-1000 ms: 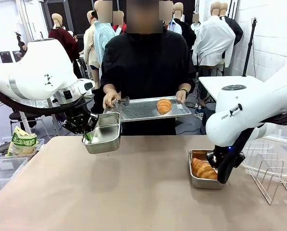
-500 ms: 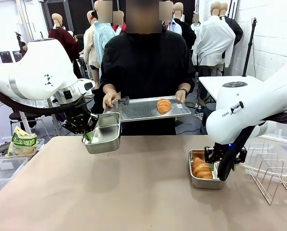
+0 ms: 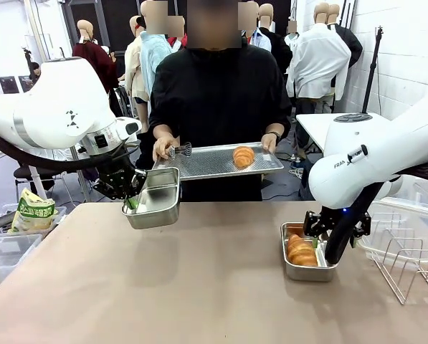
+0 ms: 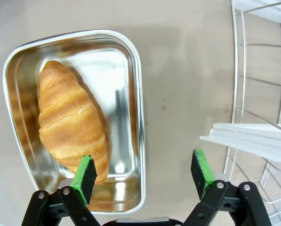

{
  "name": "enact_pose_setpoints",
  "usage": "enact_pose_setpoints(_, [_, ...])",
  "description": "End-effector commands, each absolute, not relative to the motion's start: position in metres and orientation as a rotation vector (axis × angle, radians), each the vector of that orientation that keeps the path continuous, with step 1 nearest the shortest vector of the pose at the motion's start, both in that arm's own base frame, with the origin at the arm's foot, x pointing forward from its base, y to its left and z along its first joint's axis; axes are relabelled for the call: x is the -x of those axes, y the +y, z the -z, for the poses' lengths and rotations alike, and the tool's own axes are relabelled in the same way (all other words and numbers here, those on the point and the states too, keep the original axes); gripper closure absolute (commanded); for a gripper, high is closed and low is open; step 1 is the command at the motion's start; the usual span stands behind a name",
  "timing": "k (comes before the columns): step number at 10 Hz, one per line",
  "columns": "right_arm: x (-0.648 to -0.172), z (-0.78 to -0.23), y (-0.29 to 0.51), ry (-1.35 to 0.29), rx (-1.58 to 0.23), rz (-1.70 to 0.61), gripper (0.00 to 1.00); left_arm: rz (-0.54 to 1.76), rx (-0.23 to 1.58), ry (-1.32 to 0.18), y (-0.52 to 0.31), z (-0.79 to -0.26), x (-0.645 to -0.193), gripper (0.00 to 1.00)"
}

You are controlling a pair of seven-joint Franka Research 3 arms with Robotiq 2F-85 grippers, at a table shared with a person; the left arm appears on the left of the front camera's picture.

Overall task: Place the bread in airtight containers.
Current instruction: Once an object is inside an Airtight Container , place the container in the center of the table.

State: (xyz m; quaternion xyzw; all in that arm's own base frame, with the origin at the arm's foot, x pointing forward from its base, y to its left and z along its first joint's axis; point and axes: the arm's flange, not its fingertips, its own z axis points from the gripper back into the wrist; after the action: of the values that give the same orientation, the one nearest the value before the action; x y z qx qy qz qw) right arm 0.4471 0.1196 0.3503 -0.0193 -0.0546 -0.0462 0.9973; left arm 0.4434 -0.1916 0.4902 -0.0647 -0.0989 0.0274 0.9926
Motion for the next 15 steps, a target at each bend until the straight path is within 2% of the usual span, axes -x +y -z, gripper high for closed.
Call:
enact_pose_setpoints(1, [-0.448,-0.348,0.12,-0.119,0.034,0.091,0.0,-0.049,0.124,-0.215,-0.192,-0.493,-0.444,1.0])
enact_pose_setpoints(10, [-0.447,-0.35,0.12,-0.11,0.039,0.093,0.0,-0.049,0.124,-0.215,-0.192,-0.493,-0.444,1.0])
enact_pose_setpoints(12, [-0.41,-0.395,0.104,-0.192,0.058,0.097,0.0,-0.049,0.124,-0.215,-0.192,-0.493,-0.444,1.0])
enact_pose_setpoints(15, [-0.4,-0.48,0.097,-0.306,0.051,0.054,0.0,-0.049,0.124,-0.215,-0.192,-0.493,-0.444,1.0])
